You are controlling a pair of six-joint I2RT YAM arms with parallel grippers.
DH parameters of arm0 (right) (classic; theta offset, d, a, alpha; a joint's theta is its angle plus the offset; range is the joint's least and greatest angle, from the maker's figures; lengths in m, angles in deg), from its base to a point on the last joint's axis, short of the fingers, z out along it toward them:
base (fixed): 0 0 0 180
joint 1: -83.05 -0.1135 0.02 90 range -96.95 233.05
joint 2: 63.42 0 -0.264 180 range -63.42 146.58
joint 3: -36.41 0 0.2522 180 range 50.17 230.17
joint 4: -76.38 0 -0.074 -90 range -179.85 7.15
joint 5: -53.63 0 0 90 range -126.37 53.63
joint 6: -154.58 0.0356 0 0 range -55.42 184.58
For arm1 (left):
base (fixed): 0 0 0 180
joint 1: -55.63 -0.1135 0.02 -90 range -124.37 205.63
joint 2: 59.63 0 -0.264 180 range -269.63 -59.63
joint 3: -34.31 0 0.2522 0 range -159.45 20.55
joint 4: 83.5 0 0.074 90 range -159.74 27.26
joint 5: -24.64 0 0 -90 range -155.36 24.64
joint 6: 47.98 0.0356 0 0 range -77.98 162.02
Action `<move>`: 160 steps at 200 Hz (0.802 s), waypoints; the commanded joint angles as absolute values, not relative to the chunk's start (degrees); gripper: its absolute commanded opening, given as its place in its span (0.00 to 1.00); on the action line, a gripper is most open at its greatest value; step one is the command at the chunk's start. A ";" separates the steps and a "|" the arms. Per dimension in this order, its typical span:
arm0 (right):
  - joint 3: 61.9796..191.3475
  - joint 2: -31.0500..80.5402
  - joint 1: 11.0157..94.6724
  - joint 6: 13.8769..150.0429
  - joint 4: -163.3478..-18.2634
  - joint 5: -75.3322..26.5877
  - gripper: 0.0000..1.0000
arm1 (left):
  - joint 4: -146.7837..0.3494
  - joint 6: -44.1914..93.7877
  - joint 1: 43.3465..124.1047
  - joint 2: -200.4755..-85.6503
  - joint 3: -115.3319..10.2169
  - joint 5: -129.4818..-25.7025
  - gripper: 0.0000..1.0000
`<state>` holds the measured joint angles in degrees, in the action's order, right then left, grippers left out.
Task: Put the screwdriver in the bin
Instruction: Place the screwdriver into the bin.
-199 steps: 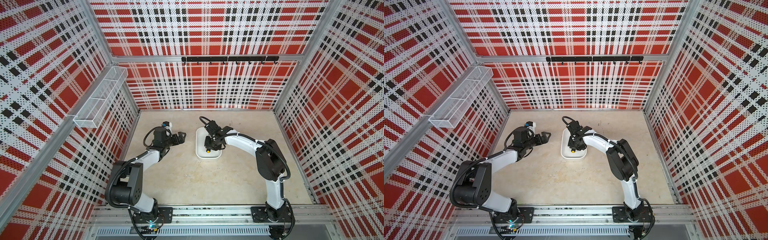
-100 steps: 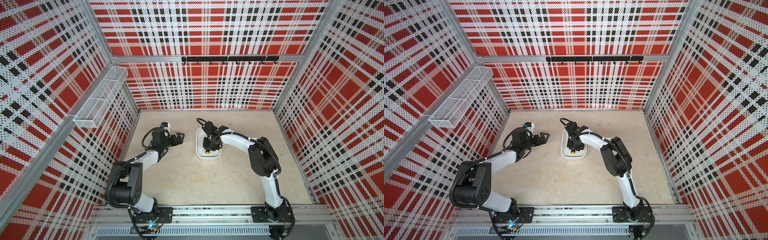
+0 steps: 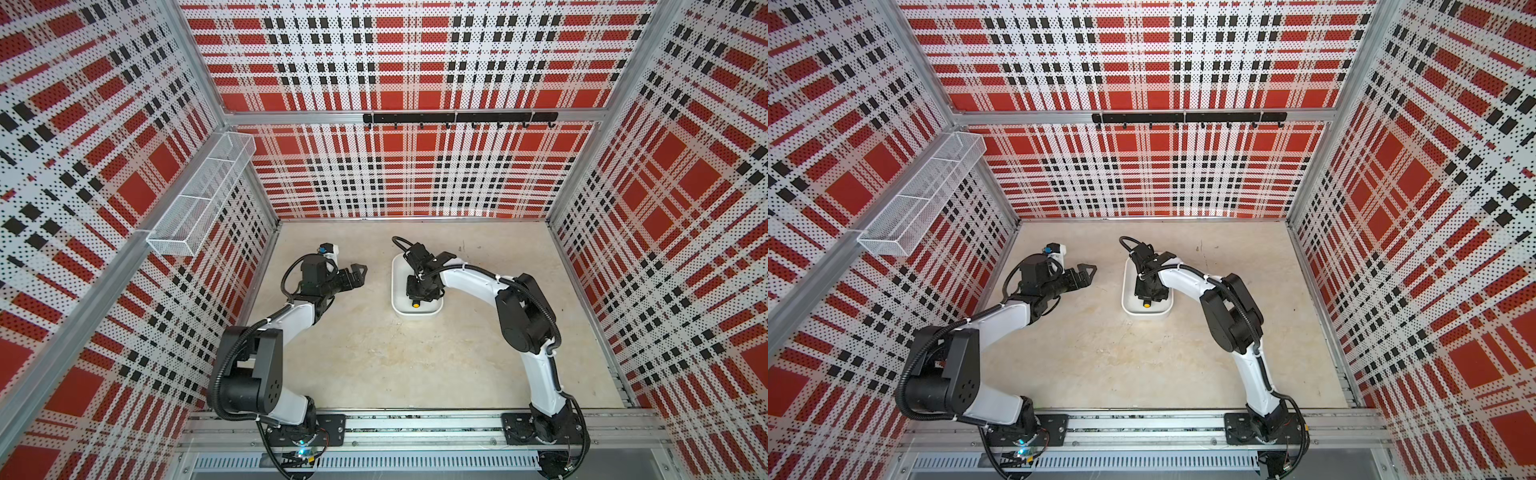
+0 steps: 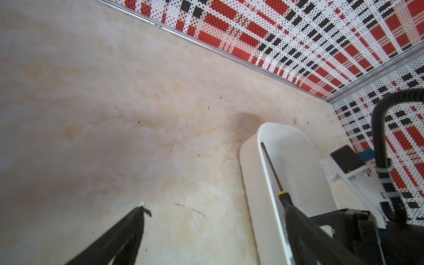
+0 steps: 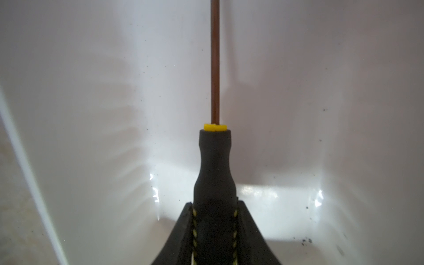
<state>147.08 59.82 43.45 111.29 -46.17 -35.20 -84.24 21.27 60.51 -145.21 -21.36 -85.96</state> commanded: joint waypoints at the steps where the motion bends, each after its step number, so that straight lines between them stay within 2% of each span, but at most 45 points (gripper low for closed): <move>1: 146.44 60.40 43.14 110.91 -46.16 -36.51 0.35 | -83.84 21.55 60.31 -143.17 -20.54 -86.38 0.98; 39: 146.26 59.73 43.05 110.39 -46.09 -36.63 0.47 | -82.96 21.13 60.28 -141.90 -20.50 -86.29 0.98; 160: 143.69 46.15 43.11 103.56 -45.27 -37.07 0.56 | -82.65 21.11 60.11 -141.98 -21.54 -83.87 0.98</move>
<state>145.02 50.73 43.43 106.55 -45.58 -36.45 -83.19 21.13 60.51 -142.40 -21.15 -84.78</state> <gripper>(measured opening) 0.555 0.982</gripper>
